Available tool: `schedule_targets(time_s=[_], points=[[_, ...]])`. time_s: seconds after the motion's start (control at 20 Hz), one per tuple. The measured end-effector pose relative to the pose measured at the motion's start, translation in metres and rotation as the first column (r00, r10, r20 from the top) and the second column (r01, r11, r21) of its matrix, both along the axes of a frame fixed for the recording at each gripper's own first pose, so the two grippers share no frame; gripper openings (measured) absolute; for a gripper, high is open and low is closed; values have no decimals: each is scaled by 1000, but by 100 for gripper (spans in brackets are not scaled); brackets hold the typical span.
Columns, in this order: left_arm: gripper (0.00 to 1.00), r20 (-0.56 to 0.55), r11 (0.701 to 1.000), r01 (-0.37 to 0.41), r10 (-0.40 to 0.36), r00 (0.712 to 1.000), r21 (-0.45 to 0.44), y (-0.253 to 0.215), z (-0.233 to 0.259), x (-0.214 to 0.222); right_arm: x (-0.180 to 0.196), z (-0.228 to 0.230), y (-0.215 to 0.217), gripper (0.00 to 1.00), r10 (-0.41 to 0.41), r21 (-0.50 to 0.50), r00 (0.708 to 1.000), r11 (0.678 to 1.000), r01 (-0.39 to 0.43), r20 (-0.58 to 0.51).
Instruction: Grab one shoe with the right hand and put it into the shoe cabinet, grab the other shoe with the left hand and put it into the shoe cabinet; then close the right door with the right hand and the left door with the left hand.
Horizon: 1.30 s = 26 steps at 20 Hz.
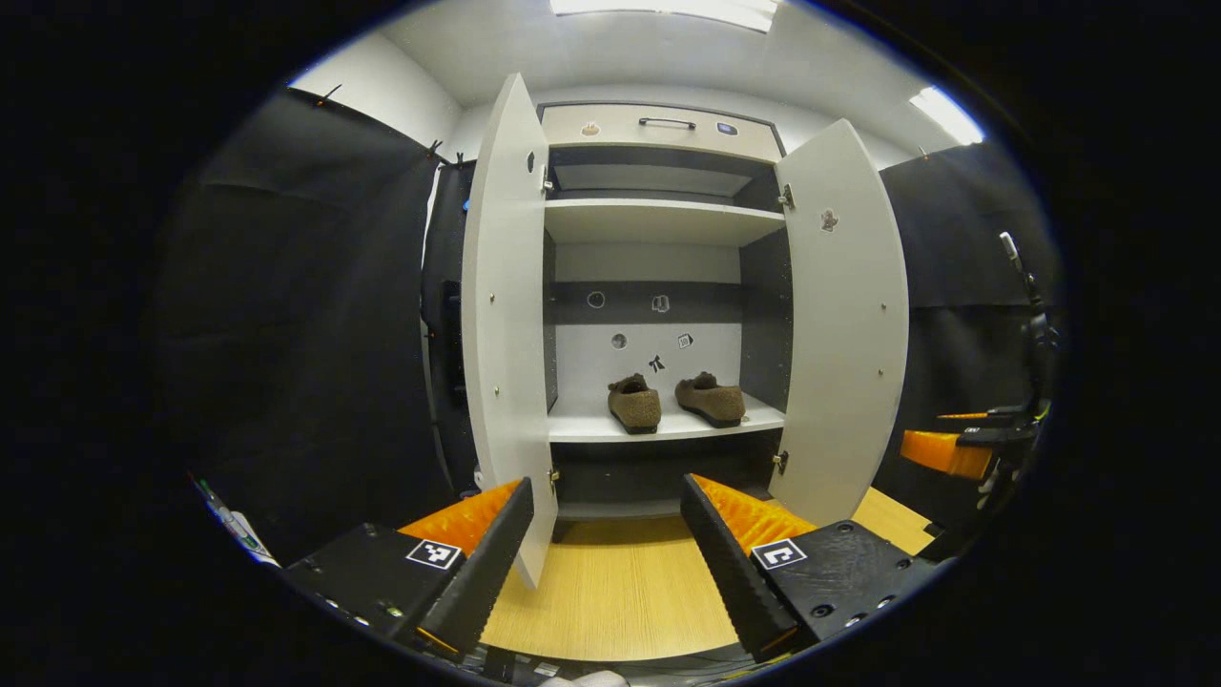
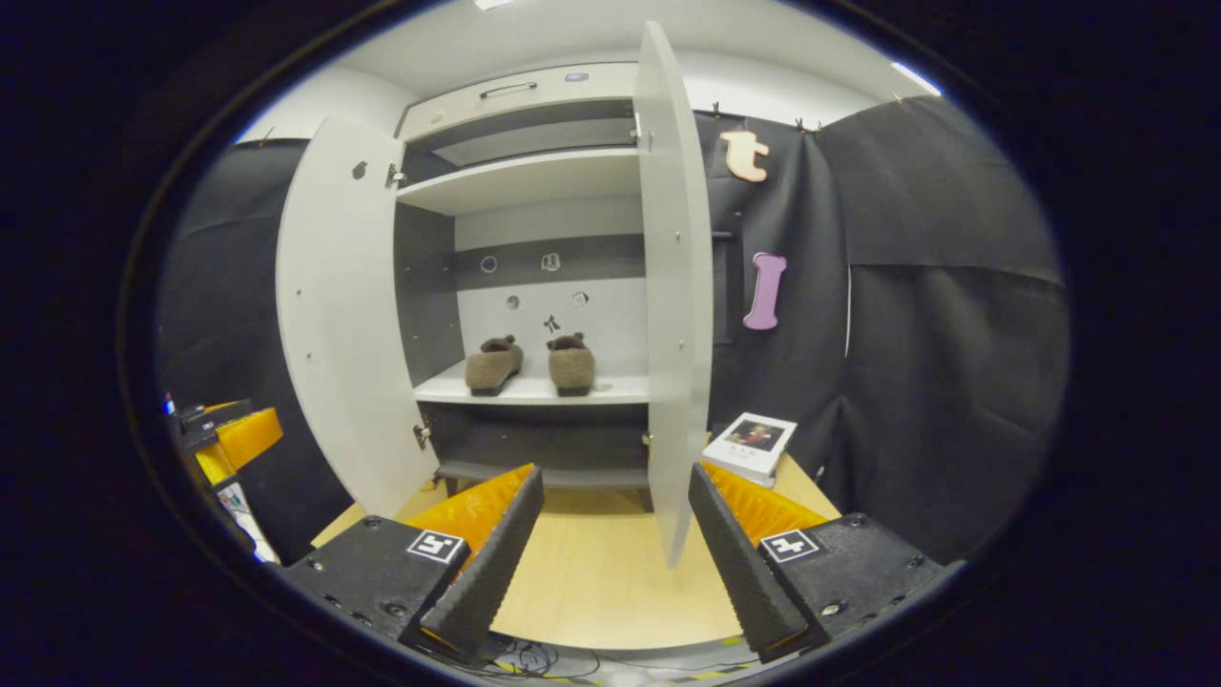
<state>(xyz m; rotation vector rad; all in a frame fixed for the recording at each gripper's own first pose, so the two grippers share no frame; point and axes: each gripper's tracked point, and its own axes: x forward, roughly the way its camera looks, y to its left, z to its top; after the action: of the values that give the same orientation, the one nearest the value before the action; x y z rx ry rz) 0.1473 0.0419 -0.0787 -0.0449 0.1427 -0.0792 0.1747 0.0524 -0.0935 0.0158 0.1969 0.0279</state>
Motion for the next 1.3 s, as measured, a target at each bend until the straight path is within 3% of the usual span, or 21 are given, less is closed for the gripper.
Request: schedule_targets(time_s=[0.35,0.4,0.55,0.8,1.0,1.05,1.25,1.3], points=[[95,-3,1000,-26,26,1000,9,-5,-2,3,48,58,-103,98,-167,-55,980,983,173,109],[99,-5,999,-31,31,1000,11,-4,-3,5,56,65,-117,98,-186,-67,975,978,195,123],[94,-14,999,-44,44,999,15,-5,-5,6,81,86,-140,97,-212,-66,965,972,224,152],[95,-26,997,-72,72,997,0,-7,-7,10,116,95,-142,98,-175,-38,974,982,182,141],[91,-25,997,-81,81,996,3,-8,-8,12,121,94,-134,98,-117,-78,984,989,128,134],[95,-24,997,-83,83,996,0,-9,-8,12,122,97,-132,96,-110,-73,984,990,121,138],[95,-24,996,-83,83,996,-9,-14,-8,14,122,95,-126,92,-103,-67,987,991,112,123],[95,-26,996,-83,83,996,-11,-16,-7,14,121,95,-123,95,-105,-57,987,992,113,125]])
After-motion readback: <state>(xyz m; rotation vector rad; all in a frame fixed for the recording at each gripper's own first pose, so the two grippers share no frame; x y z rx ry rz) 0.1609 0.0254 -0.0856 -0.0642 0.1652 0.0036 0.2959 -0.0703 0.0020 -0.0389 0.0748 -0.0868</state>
